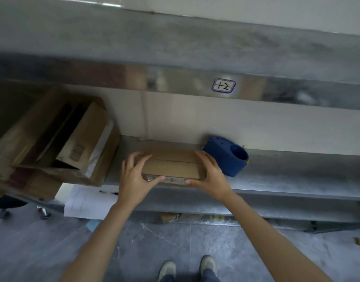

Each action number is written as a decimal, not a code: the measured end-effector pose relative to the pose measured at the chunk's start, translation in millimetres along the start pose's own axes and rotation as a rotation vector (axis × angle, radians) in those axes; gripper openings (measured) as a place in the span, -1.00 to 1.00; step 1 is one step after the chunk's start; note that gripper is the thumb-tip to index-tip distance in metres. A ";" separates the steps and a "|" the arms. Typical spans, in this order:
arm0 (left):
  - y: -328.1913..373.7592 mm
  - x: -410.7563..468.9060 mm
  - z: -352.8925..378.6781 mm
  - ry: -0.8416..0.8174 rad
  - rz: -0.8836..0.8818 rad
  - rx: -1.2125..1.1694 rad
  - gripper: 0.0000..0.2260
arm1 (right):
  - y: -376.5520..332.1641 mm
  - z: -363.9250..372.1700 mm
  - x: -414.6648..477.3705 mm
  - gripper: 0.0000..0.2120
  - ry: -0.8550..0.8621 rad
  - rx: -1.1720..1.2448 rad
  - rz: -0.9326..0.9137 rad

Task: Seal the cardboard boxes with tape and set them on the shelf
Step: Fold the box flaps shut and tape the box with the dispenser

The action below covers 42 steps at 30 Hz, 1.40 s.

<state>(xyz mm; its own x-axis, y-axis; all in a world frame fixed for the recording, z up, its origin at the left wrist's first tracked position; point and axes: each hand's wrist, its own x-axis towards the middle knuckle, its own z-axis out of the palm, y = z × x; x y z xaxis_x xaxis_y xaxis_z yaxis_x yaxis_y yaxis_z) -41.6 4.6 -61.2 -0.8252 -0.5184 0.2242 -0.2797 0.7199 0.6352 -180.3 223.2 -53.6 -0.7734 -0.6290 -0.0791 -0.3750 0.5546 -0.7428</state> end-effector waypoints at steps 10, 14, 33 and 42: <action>-10.2 14.3 0.7 -0.255 -0.151 -0.348 0.04 | -5.8 13.7 5.7 0.11 -0.027 0.029 0.024; -11.5 15.8 9.6 -0.209 -0.137 -0.348 0.01 | -5.4 19.5 6.2 0.08 0.018 0.025 0.038; -22.6 28.8 12.9 -0.185 0.017 -0.321 -0.11 | -5.9 15.6 28.8 -0.04 0.073 -0.041 -0.118; -22.0 20.7 0.5 -0.199 -0.035 -0.334 -0.14 | -3.3 17.0 5.4 -0.08 0.167 0.071 -0.005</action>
<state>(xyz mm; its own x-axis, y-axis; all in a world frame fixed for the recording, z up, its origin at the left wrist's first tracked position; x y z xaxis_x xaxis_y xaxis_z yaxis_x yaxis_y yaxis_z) -52.8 -21.7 -71.0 -0.9061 -0.4169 0.0717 -0.1609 0.4964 0.8530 -174.5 208.8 -62.9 -0.8480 -0.5290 0.0318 -0.3465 0.5081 -0.7885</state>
